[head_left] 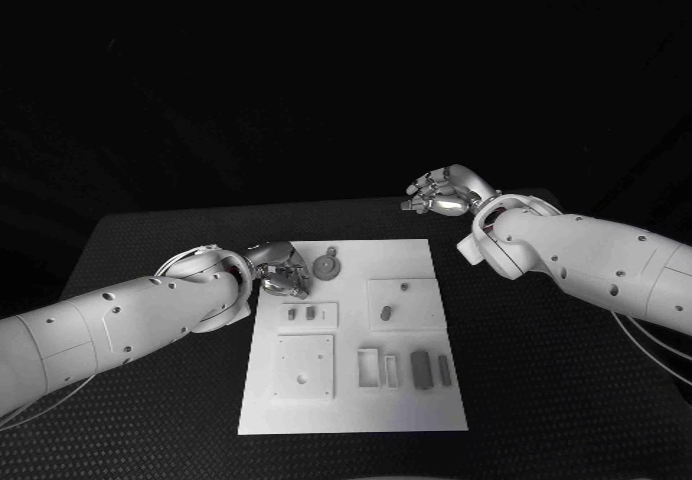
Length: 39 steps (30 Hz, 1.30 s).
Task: Assemble the parts on the task board
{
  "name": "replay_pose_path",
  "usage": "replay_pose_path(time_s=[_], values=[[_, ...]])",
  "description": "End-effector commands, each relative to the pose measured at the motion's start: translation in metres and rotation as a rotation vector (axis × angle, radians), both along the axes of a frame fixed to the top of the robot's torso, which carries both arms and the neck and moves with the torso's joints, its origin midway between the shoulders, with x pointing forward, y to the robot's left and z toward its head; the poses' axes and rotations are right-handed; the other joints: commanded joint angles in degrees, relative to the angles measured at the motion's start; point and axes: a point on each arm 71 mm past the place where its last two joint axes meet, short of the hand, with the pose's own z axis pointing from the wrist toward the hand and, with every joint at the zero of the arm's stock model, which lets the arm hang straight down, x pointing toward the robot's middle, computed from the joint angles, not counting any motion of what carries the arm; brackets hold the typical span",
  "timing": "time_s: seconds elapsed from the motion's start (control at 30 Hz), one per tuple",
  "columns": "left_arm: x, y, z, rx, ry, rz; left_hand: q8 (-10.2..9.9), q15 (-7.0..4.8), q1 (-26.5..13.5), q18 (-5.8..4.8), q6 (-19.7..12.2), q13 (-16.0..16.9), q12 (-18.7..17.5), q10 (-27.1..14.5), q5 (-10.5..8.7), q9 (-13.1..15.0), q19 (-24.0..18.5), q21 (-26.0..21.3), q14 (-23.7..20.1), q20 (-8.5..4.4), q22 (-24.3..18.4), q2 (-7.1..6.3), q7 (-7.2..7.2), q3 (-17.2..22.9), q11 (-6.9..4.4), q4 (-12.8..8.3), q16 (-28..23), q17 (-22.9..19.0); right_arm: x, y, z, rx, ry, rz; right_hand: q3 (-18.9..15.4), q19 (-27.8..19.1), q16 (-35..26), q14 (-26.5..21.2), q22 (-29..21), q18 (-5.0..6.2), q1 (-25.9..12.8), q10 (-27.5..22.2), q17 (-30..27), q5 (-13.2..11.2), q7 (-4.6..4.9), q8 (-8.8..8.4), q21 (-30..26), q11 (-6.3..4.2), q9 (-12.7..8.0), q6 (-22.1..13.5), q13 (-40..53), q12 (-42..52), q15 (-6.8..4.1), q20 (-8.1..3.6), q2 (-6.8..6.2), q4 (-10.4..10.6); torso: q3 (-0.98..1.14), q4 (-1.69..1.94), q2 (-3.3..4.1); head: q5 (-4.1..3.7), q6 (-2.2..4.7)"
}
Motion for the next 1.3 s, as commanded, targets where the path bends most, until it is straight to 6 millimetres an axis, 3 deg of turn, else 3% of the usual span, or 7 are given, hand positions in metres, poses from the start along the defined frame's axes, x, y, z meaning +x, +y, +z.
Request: replay_pose_path(time_s=[0.03, 0.6, 1.3], values=[[-0.003, -0.005, -0.005, 0.002, 0.024, -0.019, 0.4, -0.31, 0.0, 0.50, 0.2, 0.1, 0.3, 0.4, 0.22, 0.0, 0.4, -0.3, 0.0, -4.65, 0.0, 0.57, 0.02, 0.4, 0.04, 0.0, 0.2, -0.1, -0.001, 0.002, 0.000, 0.002, -0.002, 0.016, -0.4, 0.1, -0.2, 0.2, -0.1, -0.20, 0.5, 0.4, 0.0, 0.3, 0.99, 0.28, -0.3, 0.12, -0.1, -0.4, -0.1, -0.4, 0.26, 0.35, 0.05, 0.0, -0.01, -0.02, 0.02, -0.01, -0.01], [-0.006, -0.016, -0.009, 0.072, 0.004, -0.071, 0.4, -0.32, 0.1, 0.50, 0.1, 0.1, 0.2, 0.5, 0.21, 0.0, 0.4, -0.3, 0.0, -4.69, 0.1, 0.64, 0.03, 0.4, 0.02, -0.1, 0.2, 0.0, 0.000, 0.002, 0.000, 0.002, 0.000, 0.017, -0.5, 0.1, -0.3, 0.3, 0.0, -0.18, 0.5, 0.4, -0.1, 0.3, 0.99, 0.29, -0.3, 0.12, -0.1, -0.4, -0.2, -0.4, 0.26, 0.38, 0.06, 0.0, 0.09, -0.06, -0.01, -0.32, -0.09], [-0.006, -0.010, -0.010, 0.063, 0.000, -0.062, 0.3, -0.38, 0.2, 0.48, 0.2, 0.1, 0.2, 0.7, 0.15, -0.1, 0.4, -0.3, 0.0, -4.73, 0.2, 0.58, 0.03, 0.4, -0.03, -0.1, 0.3, 0.0, 0.000, 0.001, 0.000, 0.003, 0.002, 0.015, -0.5, 0.1, -0.3, 0.2, 0.0, -0.17, 0.5, 0.4, -0.1, 0.3, 1.00, 0.29, -0.4, 0.13, -0.2, -0.4, -0.4, -0.4, 0.27, 0.41, 0.02, 0.0, -0.03, 0.01, 0.00, -0.49, -0.06]])
